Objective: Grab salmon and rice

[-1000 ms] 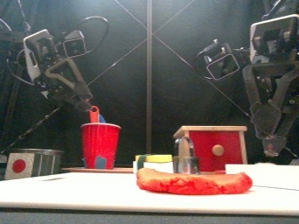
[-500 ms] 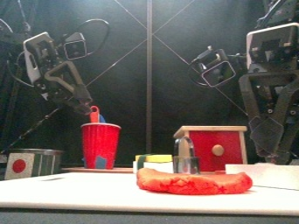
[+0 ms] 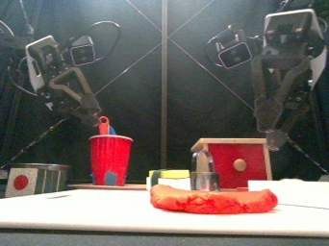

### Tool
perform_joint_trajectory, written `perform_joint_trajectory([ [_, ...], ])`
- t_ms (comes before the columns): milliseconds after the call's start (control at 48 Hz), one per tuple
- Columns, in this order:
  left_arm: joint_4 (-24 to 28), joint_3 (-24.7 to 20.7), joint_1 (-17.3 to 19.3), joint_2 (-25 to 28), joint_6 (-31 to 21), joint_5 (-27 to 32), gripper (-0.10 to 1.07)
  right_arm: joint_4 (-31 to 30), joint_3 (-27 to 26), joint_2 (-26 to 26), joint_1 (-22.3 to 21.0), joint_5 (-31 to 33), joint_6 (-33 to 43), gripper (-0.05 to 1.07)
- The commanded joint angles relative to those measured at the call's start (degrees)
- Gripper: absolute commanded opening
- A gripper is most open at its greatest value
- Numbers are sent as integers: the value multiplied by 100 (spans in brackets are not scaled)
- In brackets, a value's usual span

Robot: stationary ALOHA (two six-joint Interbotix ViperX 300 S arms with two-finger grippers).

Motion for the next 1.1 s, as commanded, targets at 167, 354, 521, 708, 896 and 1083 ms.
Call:
perform_joint_trajectory([
  [167, 26, -141, 53, 0, 26, -53, 76, -905, 246, -325, -387, -334, -9, 102],
  [354, 18, -132, 53, 0, 26, -53, 76, -1090, 519, -413, -536, -510, -123, 102],
  [521, 18, -123, 79, 0, 18, -53, 76, -756, 519, -422, -677, -527, -888, 102],
  [708, 18, -105, 79, 0, 9, -53, 76, 9, 448, -387, -984, -545, -2197, 102],
  [896, 9, -105, 70, 0, 0, -53, 76, 932, 466, -316, -1336, -650, -3709, 102],
  [1083, 9, -88, 79, 0, 0, -53, 76, 1608, 519, -97, -1521, -932, -4896, 102],
])
